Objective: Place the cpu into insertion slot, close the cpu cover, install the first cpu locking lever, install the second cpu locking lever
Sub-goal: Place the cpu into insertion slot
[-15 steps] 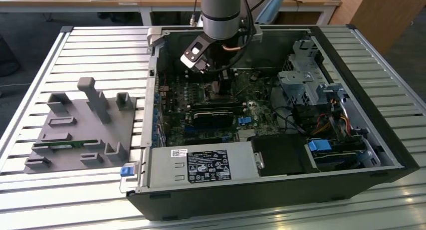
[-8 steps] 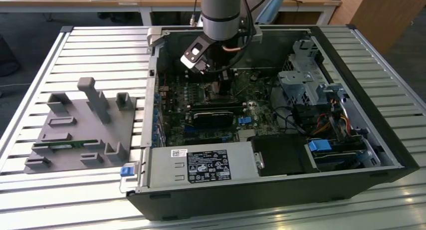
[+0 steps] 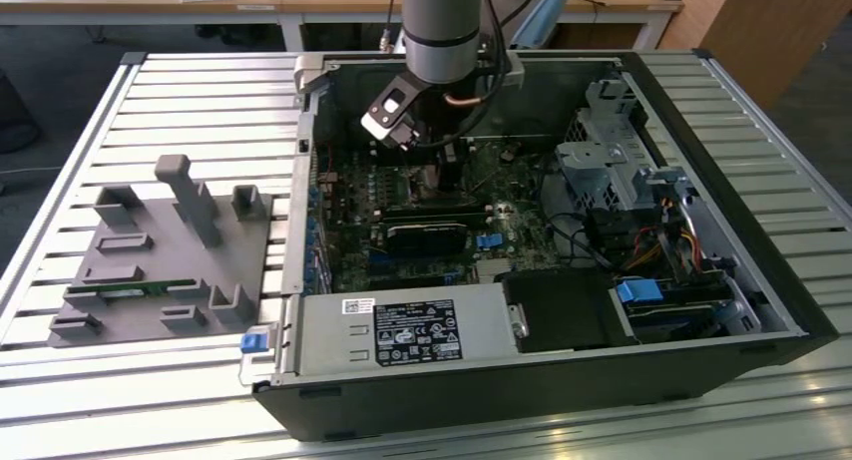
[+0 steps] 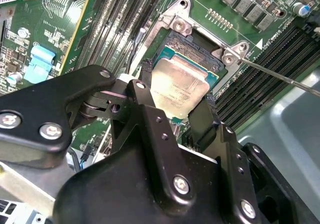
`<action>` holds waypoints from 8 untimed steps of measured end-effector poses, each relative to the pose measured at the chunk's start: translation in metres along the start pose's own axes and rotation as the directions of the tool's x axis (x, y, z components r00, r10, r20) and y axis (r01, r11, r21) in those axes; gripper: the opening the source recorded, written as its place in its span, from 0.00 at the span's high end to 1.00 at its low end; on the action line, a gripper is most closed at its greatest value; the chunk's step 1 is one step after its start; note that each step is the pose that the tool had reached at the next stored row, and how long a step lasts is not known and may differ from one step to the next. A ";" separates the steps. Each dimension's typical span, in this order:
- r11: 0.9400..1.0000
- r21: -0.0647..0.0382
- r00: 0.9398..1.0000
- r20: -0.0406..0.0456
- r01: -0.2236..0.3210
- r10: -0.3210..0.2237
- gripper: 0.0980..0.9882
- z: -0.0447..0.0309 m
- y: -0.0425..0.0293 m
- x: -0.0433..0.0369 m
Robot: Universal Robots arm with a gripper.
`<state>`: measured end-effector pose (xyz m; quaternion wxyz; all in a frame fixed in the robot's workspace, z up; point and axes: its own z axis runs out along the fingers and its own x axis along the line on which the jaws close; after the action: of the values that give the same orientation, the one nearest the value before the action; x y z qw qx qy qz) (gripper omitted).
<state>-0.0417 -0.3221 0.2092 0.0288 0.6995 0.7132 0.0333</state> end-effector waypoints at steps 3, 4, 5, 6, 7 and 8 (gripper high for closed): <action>1.000 0.000 1.000 0.000 0.000 0.000 0.50 0.0012 -0.0001 0.0000; 1.000 0.000 1.000 0.000 0.000 0.000 0.50 0.0017 -0.0001 0.0000; 1.000 0.000 1.000 0.000 0.000 0.000 0.50 0.0025 -0.0002 0.0000; 1.000 0.000 1.000 0.000 0.000 0.000 0.50 0.0033 -0.0003 0.0000; 1.000 0.000 1.000 0.000 0.000 0.000 0.50 0.0042 -0.0004 0.0000; 1.000 0.000 1.000 0.000 0.000 0.000 0.50 0.0048 -0.0006 0.0000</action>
<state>-0.0418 -0.3220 0.2043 0.0288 0.6997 0.7131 0.0333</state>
